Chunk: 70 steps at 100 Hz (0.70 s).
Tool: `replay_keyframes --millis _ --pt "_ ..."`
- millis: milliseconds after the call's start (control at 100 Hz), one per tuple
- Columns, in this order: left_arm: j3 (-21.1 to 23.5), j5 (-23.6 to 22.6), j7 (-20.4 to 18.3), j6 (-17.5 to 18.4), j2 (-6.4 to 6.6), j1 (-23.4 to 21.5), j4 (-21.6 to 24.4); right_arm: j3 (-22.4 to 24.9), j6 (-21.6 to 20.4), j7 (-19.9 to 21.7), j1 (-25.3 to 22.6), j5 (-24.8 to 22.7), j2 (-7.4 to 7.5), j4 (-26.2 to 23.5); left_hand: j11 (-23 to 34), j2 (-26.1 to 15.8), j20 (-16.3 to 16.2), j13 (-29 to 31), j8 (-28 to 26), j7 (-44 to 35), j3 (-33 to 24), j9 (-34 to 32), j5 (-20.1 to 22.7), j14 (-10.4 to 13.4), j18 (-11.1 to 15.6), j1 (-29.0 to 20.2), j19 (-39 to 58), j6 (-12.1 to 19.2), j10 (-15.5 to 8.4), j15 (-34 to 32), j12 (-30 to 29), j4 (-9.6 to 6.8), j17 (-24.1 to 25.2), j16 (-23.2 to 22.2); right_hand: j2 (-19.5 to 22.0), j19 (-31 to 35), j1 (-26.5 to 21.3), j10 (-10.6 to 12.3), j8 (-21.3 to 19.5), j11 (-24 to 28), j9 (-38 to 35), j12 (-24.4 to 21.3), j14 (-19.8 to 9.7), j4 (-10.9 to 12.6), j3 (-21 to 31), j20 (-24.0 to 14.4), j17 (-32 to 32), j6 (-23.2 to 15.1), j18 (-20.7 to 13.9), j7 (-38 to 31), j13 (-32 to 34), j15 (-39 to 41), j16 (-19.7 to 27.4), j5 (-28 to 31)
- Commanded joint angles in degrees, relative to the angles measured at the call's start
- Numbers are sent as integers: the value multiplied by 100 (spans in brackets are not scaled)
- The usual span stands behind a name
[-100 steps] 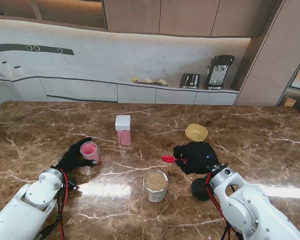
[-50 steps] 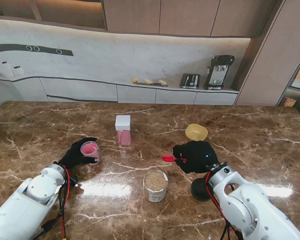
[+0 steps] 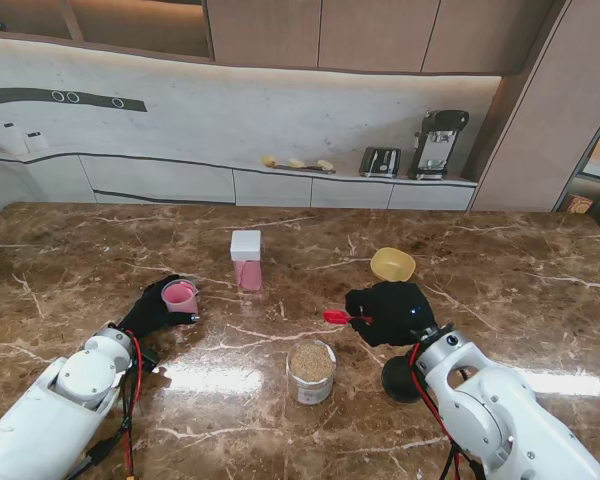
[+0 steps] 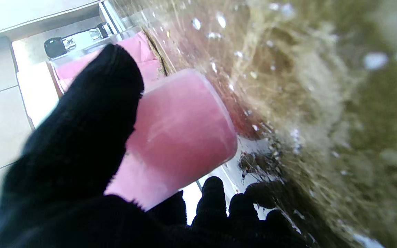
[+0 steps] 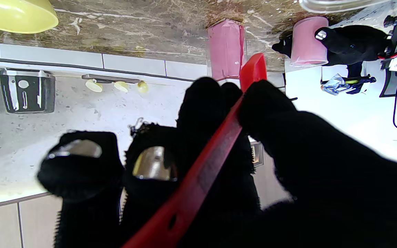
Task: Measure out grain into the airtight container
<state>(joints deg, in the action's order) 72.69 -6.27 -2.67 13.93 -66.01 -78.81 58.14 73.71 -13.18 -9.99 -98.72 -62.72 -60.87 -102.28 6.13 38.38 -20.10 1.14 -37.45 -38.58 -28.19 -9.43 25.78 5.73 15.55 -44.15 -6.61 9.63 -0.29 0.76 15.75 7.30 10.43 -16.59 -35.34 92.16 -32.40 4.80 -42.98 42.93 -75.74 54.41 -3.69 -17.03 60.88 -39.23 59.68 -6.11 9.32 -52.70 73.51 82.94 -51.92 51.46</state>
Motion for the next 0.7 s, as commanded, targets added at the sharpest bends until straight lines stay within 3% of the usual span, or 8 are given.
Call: replay_keyframes --millis 0,100,120,180,380,460,650,690 --pt "-78 -12 -57 -107 -96 -189 -189 10 41 73 -36 15 -2 40 144 -691 -230 96 -235 -307 471 -25 587 -840 -1737 -554 1127 246 -20 -268 1 -142 -758 -189 258 271 -168 17 -238 147 -191 144 -433 6 280 -78 30 -902 -53 -121 217 222 -172 200" --pt "-18 221 -7 -82 -145 -265 -126 9 58 69 -50 19 -3 50 199 -1017 -235 101 -157 -350 1143 -56 796 -789 -1697 -1139 1120 333 -12 -281 -13 -215 -763 -228 263 273 -170 18 -243 146 -184 146 -432 7 267 -78 29 -903 -53 -112 217 218 -170 187" --pt "-5 262 9 -70 -155 -280 -111 10 61 70 -53 21 -3 51 316 -1134 -220 105 -94 -436 1543 -156 825 -779 -1690 -1353 1113 354 -63 -279 57 -342 -770 -237 268 272 -170 19 -244 145 -181 146 -431 8 267 -78 28 -903 -53 -112 216 216 -169 187" --pt "34 367 68 -23 -181 -332 -54 13 79 78 -65 22 -3 50 498 -1278 -245 109 -16 -595 1943 -158 968 -754 -1679 -1581 1137 315 -97 -296 43 -458 -763 -313 277 272 -173 21 -247 144 -171 148 -428 9 258 -78 21 -903 -52 -110 215 207 -165 187" --pt "141 433 170 15 -187 -529 246 40 202 135 -80 40 -8 24 743 -1653 -359 297 -127 -742 1951 -648 1172 -811 -1649 -1725 1240 200 23 -528 104 -466 -774 -527 284 271 -205 27 -257 141 -144 153 -410 19 221 -78 -11 -900 -42 -96 216 162 -144 169" --pt "193 456 186 21 -178 -647 427 56 271 177 -89 42 -9 -7 816 -1742 -673 559 -104 -832 2034 -1019 1360 -903 -1767 -1826 1427 160 78 -627 199 -476 -691 -650 292 282 -209 28 -260 137 -145 150 -409 21 214 -80 -10 -890 -35 -96 217 160 -143 168" --pt "356 346 216 100 -112 -1018 1028 121 491 429 -171 51 -6 -212 918 -1831 -1028 947 -64 -858 2062 -1506 1418 -1057 -1922 -1871 1597 83 141 -757 333 -496 -642 -753 320 286 -236 27 -261 119 -135 139 -381 30 166 -68 -22 -865 -34 -87 215 114 -121 156" --pt "394 292 206 119 -90 -1103 1175 142 537 519 -198 47 -2 -282 924 -1853 -1264 1062 -62 -860 2084 -1656 1432 -1093 -1949 -1890 1704 56 138 -791 375 -493 -591 -797 331 281 -245 26 -260 116 -133 137 -378 33 153 -64 -33 -854 -27 -86 215 108 -119 152"
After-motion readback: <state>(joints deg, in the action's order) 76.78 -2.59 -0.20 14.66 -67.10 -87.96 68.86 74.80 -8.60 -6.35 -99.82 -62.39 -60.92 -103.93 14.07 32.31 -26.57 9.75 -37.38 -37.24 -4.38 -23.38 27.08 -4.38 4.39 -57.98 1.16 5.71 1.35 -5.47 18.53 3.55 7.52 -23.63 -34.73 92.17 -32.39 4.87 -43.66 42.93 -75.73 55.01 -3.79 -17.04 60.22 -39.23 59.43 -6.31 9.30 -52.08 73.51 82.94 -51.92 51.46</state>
